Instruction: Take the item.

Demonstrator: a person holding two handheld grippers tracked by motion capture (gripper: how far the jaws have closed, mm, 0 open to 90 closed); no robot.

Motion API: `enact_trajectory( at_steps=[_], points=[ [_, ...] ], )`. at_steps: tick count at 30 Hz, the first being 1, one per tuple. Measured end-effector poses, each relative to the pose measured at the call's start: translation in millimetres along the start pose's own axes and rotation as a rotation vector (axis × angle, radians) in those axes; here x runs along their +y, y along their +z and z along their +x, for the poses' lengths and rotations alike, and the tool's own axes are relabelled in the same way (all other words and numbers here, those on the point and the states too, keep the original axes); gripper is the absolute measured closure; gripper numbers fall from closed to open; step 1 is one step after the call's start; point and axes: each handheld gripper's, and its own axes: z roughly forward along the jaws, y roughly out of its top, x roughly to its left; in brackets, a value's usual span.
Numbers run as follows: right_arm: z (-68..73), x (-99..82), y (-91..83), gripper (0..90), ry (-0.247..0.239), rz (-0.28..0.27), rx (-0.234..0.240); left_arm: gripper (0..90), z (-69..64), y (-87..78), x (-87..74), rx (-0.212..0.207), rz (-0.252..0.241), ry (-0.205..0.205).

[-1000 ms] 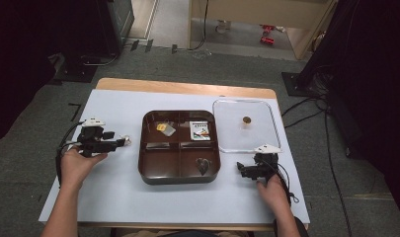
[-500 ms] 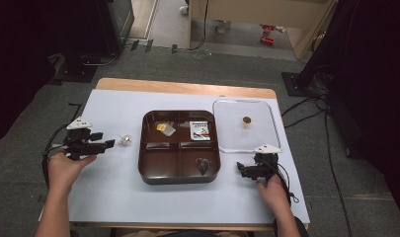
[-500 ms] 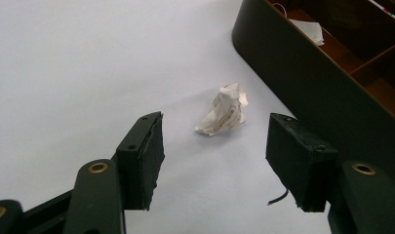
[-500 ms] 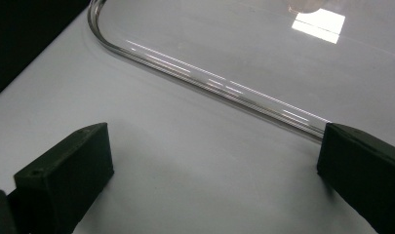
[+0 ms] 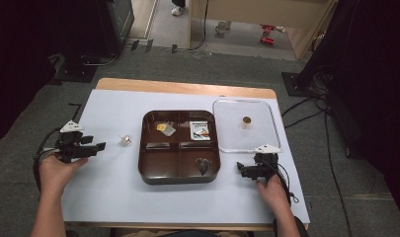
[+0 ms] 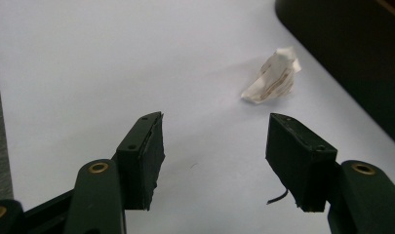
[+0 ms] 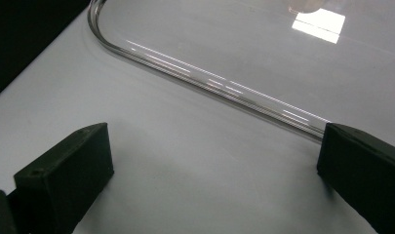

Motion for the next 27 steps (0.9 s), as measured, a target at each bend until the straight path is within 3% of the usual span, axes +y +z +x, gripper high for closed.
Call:
enact_trajectory(
  at_steps=[15,18,22,27],
  points=[
    [-0.2,0.2,0.1,0.0,0.001,0.0,0.002,38.6,13.4,16.5,-17.8,0.04,0.102,0.014],
    [-0.1,0.2,0.1,0.0,0.001,0.0,0.002,39.6,13.0,16.2,-21.3,0.043,0.08,0.023],
    [-0.1,0.2,0.1,0.0,0.001,0.0,0.002,34.3,9.2,17.3,-27.4,0.051,0.046,0.054],
    [-0.1,0.2,0.1,0.0,0.001,0.0,0.001,34.1,9.1,17.2,-28.4,0.052,0.037,0.045]
  ],
)
